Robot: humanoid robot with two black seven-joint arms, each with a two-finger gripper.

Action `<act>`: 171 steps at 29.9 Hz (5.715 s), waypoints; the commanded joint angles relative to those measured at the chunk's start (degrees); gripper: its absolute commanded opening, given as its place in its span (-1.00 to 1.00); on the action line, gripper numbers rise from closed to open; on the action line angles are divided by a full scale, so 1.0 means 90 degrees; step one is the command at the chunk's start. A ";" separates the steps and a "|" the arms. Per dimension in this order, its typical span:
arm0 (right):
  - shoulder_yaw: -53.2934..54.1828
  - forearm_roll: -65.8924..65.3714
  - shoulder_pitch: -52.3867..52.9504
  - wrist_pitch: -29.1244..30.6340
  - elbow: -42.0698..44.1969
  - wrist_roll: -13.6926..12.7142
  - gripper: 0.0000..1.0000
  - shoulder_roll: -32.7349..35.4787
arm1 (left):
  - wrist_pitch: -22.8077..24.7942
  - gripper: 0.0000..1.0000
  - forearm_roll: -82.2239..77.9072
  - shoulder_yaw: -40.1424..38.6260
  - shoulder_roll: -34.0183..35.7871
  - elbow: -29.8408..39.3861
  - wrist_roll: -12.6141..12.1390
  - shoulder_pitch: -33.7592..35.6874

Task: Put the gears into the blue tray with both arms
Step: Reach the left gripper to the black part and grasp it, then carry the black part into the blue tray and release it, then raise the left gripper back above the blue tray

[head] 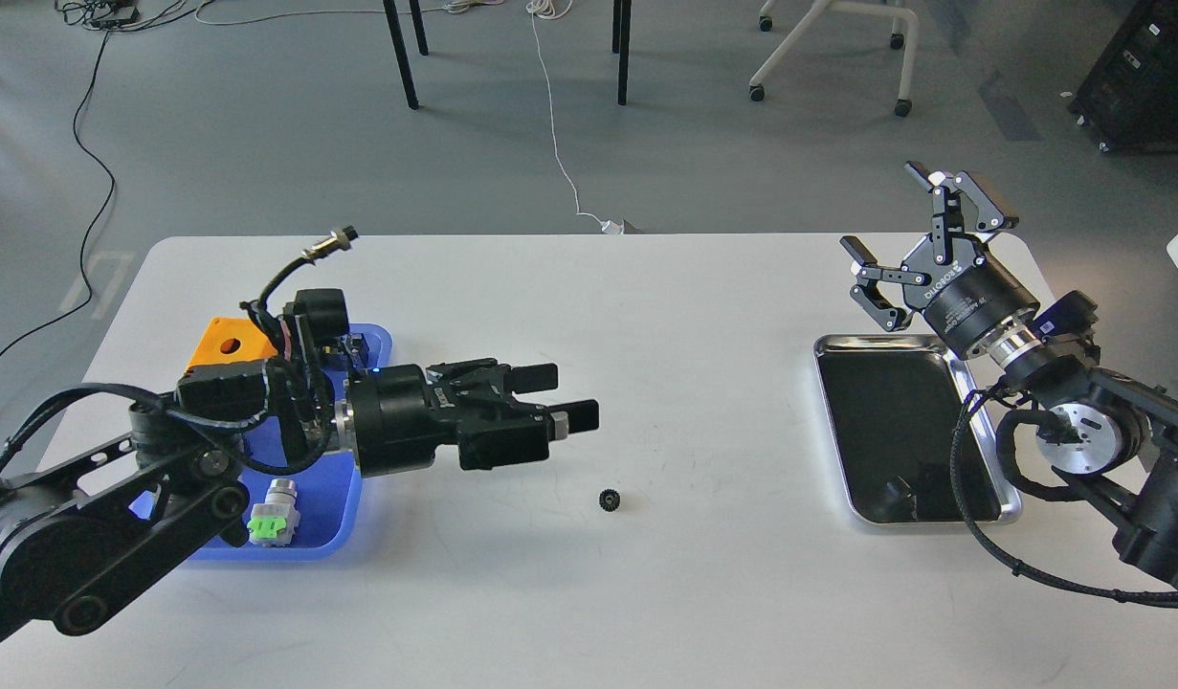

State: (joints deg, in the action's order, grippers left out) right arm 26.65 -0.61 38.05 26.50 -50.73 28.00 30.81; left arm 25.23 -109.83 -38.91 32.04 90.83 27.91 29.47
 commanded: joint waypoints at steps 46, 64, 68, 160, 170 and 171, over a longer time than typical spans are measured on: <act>0.0399 0.0146 -0.0907 0.0166 0.0392 0.0000 0.95 0.0220 | 0.0019 0.12 -0.1686 0.4264 -0.2320 -0.3402 0.0010 0.3073; 0.0389 0.0146 -0.0907 0.0166 0.0392 0.0000 0.95 0.0220 | -0.0069 -0.64 -0.1686 0.4254 -0.2349 -0.3490 0.0010 0.2956; 0.0399 0.0146 -0.0907 0.0166 0.0392 0.0000 0.95 0.0210 | -0.0059 -0.76 -0.1686 0.4254 -0.2349 -0.3490 0.0010 0.2956; 0.0272 0.0038 -0.0048 -0.0220 0.0275 0.0000 0.98 -0.0161 | -0.3145 0.96 0.6342 0.1065 0.0465 -0.1498 0.0010 0.0606; 0.0115 0.0019 -0.0048 -0.0191 0.0216 0.0000 0.98 -0.0356 | -0.2249 0.96 0.6968 -0.2111 -0.1001 -0.2015 -0.0640 -0.1427; 0.0115 0.0019 -0.0057 -0.0191 0.0207 0.0000 0.98 -0.0414 | -0.2005 0.96 0.7027 -0.2277 -0.1050 -0.2103 -0.0669 -0.1564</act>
State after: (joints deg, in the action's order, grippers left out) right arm 27.68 -0.43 37.78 24.70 -48.82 28.00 28.45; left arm 2.09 -48.11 -54.83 24.22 73.80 23.59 18.91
